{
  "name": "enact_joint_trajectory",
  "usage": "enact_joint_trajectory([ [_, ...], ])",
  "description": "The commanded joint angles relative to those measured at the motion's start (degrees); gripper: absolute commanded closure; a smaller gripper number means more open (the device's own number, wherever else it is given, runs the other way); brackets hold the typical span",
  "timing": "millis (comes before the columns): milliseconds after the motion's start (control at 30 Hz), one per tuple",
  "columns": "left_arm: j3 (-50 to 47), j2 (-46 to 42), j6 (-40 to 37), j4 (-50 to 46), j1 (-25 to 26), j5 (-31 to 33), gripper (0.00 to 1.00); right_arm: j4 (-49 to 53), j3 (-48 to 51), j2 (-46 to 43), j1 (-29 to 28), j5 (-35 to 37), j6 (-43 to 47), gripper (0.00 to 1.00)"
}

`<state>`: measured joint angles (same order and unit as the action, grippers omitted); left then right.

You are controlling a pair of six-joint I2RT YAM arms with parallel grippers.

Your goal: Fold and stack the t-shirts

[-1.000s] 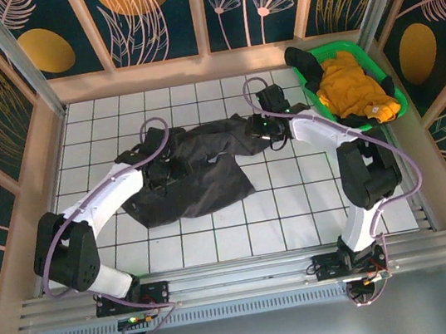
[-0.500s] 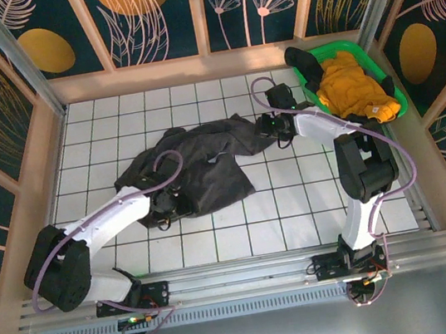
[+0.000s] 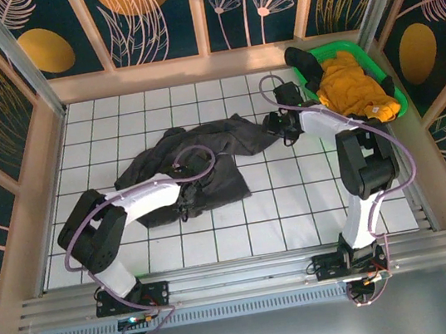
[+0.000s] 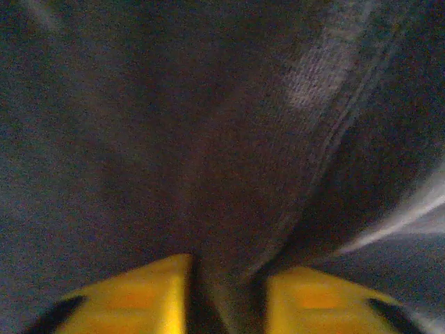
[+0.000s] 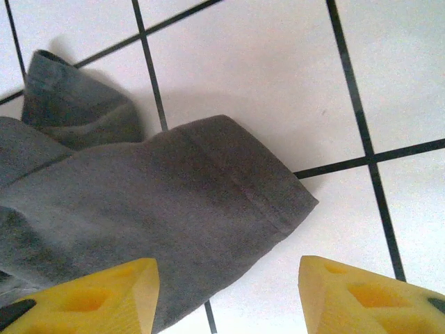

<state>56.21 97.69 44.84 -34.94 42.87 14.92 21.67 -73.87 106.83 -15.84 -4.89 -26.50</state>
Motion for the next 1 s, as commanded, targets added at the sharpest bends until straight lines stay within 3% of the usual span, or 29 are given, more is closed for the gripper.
enact_joint_trajectory([
  [0, -0.1, -1.6, 5.2, -6.9, 0.0, 12.3, 1.00, 0.8, -0.2, 0.5, -0.1, -1.1, -1.7, 0.44],
  [267, 3.8, -25.5, 18.7, -22.3, -5.3, 29.5, 1.00, 1.1, 2.9, -4.0, -1.3, 1.6, -3.0, 0.48],
  [433, 7.4, -35.4, 21.0, -23.2, -9.7, 36.5, 1.00, 0.6, 5.4, -6.9, -3.1, 2.8, -6.5, 0.49],
  [533, 8.6, -35.1, 17.3, -21.2, -10.8, 36.7, 1.00, 0.1, 6.2, -6.9, -4.8, 2.0, -8.8, 0.49],
  [767, 8.8, -34.8, 17.2, -20.9, -10.9, 35.5, 1.00, 1.5, 5.8, -5.5, -9.5, 1.5, -13.3, 0.47],
  [967, 7.7, -35.0, 17.0, -20.7, -10.9, 34.0, 1.00, 5.5, 6.3, -4.3, -15.2, 5.4, -8.3, 0.39],
])
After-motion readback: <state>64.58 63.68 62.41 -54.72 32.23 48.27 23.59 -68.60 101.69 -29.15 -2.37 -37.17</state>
